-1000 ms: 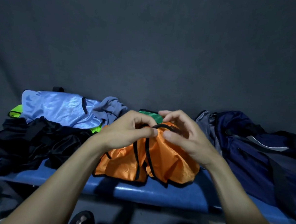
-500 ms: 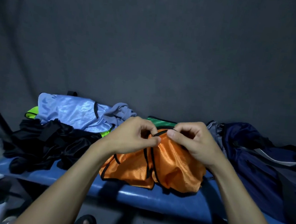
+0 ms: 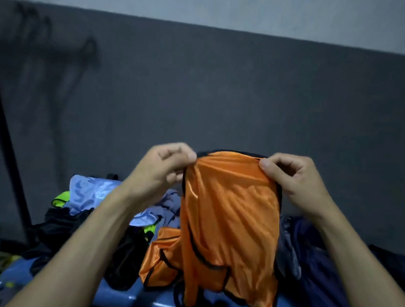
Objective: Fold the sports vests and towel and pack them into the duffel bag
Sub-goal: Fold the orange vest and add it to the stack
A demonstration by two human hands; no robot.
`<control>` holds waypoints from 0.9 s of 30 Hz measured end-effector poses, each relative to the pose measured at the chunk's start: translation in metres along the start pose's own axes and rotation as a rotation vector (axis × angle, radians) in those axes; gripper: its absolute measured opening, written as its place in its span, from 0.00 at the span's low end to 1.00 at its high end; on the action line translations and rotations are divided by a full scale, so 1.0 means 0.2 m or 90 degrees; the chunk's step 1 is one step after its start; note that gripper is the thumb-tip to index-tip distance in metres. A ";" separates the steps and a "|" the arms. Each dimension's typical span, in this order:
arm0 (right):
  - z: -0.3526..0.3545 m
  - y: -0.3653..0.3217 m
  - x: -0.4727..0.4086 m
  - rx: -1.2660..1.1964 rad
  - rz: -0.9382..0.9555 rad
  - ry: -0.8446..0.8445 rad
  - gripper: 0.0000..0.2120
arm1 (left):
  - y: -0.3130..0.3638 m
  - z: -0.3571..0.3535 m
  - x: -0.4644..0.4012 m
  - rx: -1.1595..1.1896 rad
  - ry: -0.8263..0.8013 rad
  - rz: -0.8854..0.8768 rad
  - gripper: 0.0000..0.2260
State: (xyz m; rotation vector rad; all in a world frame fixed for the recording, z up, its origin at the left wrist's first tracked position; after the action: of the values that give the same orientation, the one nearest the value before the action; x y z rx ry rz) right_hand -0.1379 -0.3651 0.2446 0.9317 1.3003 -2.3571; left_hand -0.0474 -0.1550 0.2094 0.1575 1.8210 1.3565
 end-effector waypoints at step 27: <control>-0.31 -0.41 -0.13 -0.164 -0.008 -0.154 0.13 | 0.28 -0.14 0.15 -0.592 -0.219 -0.062 0.12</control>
State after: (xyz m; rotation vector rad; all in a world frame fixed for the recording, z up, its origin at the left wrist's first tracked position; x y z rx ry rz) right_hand -0.1370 -0.2697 0.2919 0.5443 1.4660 -2.1626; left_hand -0.1068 -0.1368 0.2422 -0.1812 0.7858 1.8274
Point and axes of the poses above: each hand's wrist, its own x-axis away from the middle knuckle, its own z-axis out of the back of the hand, y = z × x, the point moved 10 cm from there along -x, towards the middle knuckle, and after that the axes turned 3 degrees about x, right-handed, at the moved point
